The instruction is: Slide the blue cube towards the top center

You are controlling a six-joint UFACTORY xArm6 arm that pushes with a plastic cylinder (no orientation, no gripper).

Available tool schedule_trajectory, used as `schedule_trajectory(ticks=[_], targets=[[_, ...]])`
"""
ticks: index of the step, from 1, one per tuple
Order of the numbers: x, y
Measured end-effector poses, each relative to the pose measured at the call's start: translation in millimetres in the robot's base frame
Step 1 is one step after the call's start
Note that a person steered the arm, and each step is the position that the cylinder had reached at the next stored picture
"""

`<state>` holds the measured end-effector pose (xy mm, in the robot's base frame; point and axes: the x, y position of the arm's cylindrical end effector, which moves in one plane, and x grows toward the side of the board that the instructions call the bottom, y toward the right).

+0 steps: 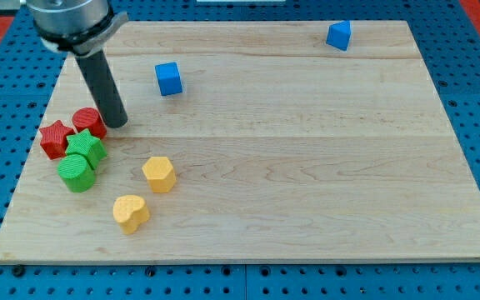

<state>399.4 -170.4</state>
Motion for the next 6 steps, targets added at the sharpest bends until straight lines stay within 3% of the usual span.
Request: schedule_trajectory(ticks=[1, 2, 3, 4, 5, 6], targets=[[-65, 57], [-83, 126], [-74, 125], [-63, 77], [-92, 96], [-113, 161]])
